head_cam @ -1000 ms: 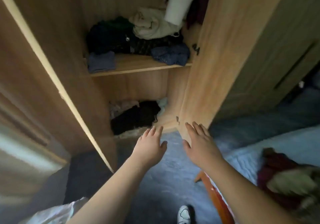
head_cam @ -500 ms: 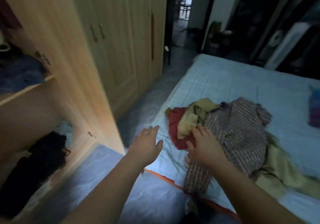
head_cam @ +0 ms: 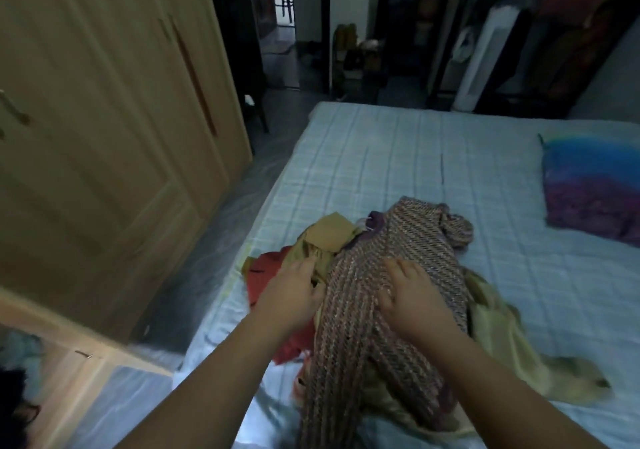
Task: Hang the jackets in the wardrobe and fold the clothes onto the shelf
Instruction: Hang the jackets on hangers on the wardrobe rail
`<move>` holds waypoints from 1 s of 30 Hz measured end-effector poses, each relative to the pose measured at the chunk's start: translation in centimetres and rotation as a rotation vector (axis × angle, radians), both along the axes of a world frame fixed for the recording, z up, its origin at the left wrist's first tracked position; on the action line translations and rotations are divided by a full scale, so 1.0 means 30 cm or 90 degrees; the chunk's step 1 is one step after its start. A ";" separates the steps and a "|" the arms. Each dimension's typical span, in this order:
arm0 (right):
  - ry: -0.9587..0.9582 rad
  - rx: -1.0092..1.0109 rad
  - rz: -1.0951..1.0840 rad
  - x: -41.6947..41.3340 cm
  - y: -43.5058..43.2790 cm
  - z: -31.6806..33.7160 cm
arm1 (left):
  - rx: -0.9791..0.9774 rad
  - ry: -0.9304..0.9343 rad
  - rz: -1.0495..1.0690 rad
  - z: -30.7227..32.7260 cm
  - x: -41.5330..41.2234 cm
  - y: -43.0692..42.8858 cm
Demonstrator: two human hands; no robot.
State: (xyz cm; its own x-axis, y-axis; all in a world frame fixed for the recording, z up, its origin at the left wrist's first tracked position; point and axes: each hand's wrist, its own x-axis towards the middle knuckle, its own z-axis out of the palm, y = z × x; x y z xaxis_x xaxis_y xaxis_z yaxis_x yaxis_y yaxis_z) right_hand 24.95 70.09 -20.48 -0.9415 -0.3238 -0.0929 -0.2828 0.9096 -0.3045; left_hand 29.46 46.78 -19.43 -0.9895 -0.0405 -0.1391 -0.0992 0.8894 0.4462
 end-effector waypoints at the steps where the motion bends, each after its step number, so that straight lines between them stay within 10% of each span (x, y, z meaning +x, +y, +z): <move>1: -0.015 -0.002 0.002 -0.056 0.018 -0.011 | 0.012 0.004 0.007 -0.012 -0.064 0.020; 30: -0.320 -0.018 -0.070 -0.576 -0.119 -0.820 | 0.080 -0.369 0.043 -0.927 -0.977 0.157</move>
